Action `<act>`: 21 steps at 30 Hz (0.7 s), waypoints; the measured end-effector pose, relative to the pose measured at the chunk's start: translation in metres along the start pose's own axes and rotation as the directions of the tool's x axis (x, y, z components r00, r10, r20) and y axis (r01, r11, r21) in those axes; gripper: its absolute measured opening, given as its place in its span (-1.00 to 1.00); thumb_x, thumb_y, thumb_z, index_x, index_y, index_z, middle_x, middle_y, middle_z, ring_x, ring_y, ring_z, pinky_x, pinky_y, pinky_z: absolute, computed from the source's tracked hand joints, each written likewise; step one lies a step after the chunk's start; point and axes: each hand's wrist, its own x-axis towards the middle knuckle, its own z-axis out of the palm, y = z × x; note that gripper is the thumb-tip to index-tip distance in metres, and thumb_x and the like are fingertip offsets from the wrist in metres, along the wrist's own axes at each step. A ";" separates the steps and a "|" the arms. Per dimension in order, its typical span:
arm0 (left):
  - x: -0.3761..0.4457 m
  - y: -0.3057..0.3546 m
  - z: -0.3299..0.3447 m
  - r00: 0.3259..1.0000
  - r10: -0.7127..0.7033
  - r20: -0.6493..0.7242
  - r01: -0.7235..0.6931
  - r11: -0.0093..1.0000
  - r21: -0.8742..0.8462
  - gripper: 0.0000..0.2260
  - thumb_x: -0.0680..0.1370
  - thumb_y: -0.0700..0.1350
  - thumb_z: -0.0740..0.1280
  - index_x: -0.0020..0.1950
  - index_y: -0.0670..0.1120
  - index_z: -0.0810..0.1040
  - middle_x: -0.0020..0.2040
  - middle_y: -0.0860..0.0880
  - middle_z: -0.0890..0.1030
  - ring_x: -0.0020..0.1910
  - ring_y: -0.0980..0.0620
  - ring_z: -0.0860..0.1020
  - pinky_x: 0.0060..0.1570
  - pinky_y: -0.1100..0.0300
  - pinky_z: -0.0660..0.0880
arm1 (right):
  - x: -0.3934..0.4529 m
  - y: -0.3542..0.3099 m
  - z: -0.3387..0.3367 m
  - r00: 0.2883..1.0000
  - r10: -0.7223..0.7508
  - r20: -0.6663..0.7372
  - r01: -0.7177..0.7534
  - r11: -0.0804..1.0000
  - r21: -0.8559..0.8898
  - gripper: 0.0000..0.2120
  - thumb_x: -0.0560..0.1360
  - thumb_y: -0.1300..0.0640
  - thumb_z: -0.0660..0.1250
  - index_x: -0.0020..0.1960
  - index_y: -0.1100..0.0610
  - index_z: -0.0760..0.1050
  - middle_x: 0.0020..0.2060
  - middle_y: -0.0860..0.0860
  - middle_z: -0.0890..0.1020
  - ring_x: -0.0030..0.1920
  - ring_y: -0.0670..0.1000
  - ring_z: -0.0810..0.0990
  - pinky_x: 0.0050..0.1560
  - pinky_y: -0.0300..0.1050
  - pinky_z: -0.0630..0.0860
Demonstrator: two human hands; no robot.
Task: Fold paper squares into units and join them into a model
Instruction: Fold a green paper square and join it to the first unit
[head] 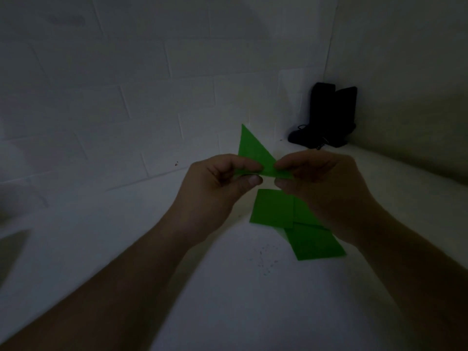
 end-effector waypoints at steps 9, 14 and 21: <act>0.003 -0.002 0.000 0.992 -0.028 -0.127 0.018 0.997 -0.078 -0.86 0.43 -0.10 0.50 -0.05 -0.10 0.69 -0.15 -0.10 0.74 -0.11 -0.05 0.67 0.02 0.04 0.63 | 0.001 -0.007 0.003 0.993 0.104 -0.056 -0.087 0.966 0.244 -0.98 0.29 0.08 0.48 -0.30 0.00 0.69 -0.25 0.12 0.74 -0.22 0.08 0.72 -0.07 -0.05 0.70; 0.003 -0.003 0.003 0.987 -0.057 -0.149 0.041 0.993 -0.108 -0.88 0.45 -0.12 0.50 -0.06 -0.13 0.68 -0.17 -0.14 0.72 -0.12 -0.11 0.67 0.03 -0.08 0.61 | 0.004 -0.004 0.004 0.983 0.183 -0.035 -0.166 0.946 0.278 -0.76 0.45 0.33 0.45 -0.31 0.05 0.67 -0.23 0.19 0.72 -0.17 0.14 0.74 -0.02 0.04 0.70; 0.003 -0.005 0.003 0.982 -0.075 -0.175 0.061 0.994 -0.087 -0.94 0.54 -0.21 0.46 -0.03 -0.19 0.66 -0.15 -0.17 0.72 -0.12 -0.12 0.65 0.06 -0.11 0.61 | 0.004 -0.005 0.001 0.965 0.263 0.023 -0.251 0.889 0.384 -0.84 0.33 0.10 0.44 -0.15 0.17 0.63 -0.13 0.22 0.73 -0.17 0.13 0.73 -0.10 -0.04 0.69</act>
